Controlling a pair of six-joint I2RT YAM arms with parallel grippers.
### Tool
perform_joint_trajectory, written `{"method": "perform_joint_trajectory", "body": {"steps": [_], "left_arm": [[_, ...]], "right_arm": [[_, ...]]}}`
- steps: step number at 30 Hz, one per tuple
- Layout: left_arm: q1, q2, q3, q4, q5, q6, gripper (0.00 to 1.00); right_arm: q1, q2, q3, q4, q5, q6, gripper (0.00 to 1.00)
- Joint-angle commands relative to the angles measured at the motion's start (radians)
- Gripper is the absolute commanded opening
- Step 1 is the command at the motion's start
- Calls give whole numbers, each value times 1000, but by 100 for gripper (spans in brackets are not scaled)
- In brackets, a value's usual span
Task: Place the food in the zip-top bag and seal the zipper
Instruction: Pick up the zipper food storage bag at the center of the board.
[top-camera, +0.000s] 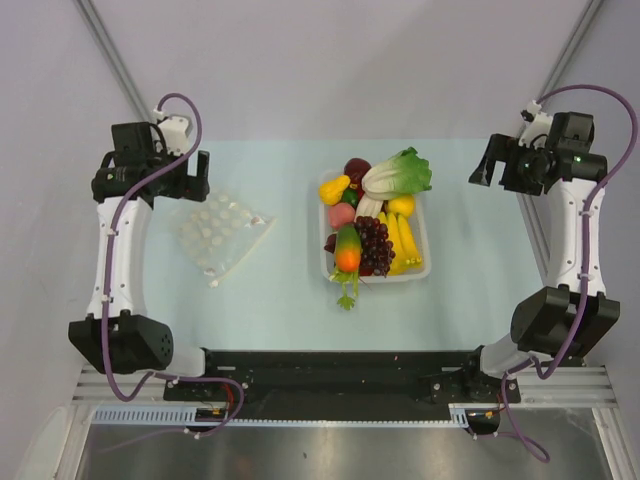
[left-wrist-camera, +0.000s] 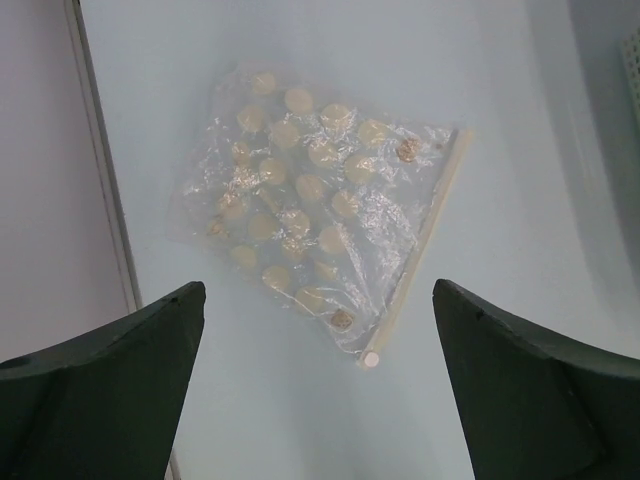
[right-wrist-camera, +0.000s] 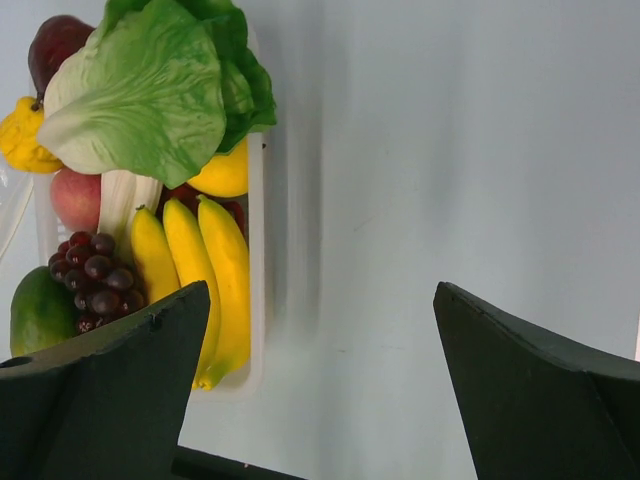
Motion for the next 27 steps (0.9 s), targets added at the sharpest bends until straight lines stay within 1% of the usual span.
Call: {"method": "perform_joint_trajectory", "body": {"steps": [1,3,4,6,7,8,9,10,11,13,15,16,17,18,19,22,27], "left_arm": [[-45,-5,19,24,-76,52,100],[-58,6,24,0,-87,87,100],[-87,5,12,-10,-92,122,100],[-113,-8,-25,-2,-145,146,100],[-183,-30,-88,15,-179,155,100],[-208,-43,-125,36,-256,164,100],[-235,-55,-163,83,-300,170,100],[-290,-64,-232,108,-341,160,100],[-315,-66,-261,148,-427,146,100],[-361,-61,-318,159,-451,129,100],[-374,-64,-363,219,-455,120,100],[-389,-67,-413,243,-457,115,100],[-400,-72,-438,295,-461,117,100],[-435,-71,-493,318,-492,132,100],[-453,-66,-516,337,-509,143,99],[-507,-14,-573,403,-572,160,95],[-515,107,-567,444,-593,140,80]], "right_arm": [[20,-19,13,-5,-49,-23,100],[24,-29,8,-5,-95,-22,100],[34,-32,7,-5,-106,-23,100],[44,-38,2,-4,-129,-25,100],[58,-39,0,-4,-138,-26,100],[64,-39,-4,-5,-145,-25,100],[70,-42,-9,-4,-154,-25,100],[80,-46,-12,-4,-155,-23,100],[93,-48,-16,-1,-154,-22,100],[107,-58,-18,5,-142,-17,100],[121,-61,-18,10,-143,-10,100],[124,-66,-18,13,-145,-2,100],[130,-68,-20,15,-145,1,100],[132,-71,-20,16,-146,3,100],[133,-74,-24,19,-146,3,100],[135,-83,-36,21,-145,3,100],[135,-97,-55,21,-152,0,100]]}}
